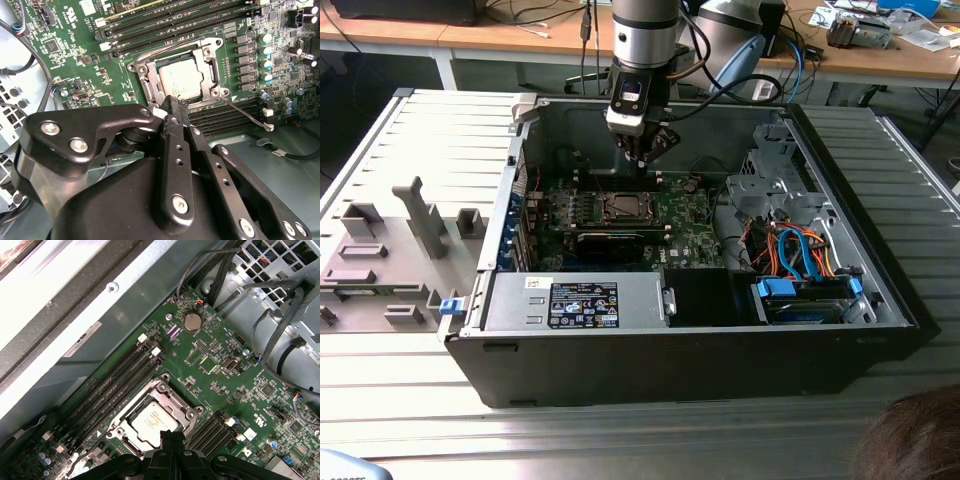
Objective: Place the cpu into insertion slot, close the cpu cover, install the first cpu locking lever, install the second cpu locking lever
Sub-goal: 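Install the first cpu locking lever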
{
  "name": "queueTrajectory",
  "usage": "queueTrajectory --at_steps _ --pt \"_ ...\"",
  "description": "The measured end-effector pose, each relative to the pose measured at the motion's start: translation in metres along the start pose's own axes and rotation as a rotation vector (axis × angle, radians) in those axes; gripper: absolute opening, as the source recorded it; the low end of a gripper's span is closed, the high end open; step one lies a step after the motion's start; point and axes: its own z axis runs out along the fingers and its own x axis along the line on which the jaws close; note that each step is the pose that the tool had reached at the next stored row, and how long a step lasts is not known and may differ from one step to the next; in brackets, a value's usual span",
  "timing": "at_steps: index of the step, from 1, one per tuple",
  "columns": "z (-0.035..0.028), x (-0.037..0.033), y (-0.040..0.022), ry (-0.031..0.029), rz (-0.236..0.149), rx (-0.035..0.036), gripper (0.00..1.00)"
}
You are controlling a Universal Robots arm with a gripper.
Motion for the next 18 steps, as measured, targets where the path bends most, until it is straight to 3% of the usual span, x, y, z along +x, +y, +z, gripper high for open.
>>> queueTrajectory --at_steps 18 --pt "0.0001 0.0000 0.0000 -0.0002 -0.013 -0.0007 0.11"
